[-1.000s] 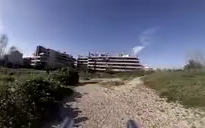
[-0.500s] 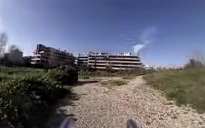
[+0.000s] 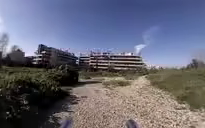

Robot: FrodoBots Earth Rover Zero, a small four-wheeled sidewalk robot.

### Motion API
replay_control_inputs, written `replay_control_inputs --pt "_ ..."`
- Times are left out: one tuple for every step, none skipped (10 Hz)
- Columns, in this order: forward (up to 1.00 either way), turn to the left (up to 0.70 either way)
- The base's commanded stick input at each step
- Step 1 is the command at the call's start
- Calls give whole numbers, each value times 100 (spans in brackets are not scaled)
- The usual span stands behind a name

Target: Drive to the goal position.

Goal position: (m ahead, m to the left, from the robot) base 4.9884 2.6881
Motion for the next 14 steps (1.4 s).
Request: replay_control_inputs --pt "50 0" --pt "50 0" --pt "50 0" --pt "50 0" --pt "50 0" --pt "50 0" --pt "50 0" --pt "50 0" --pt "50 0" --pt "50 0" --pt "50 0" --pt "50 0" --pt "50 0" --pt "50 0"
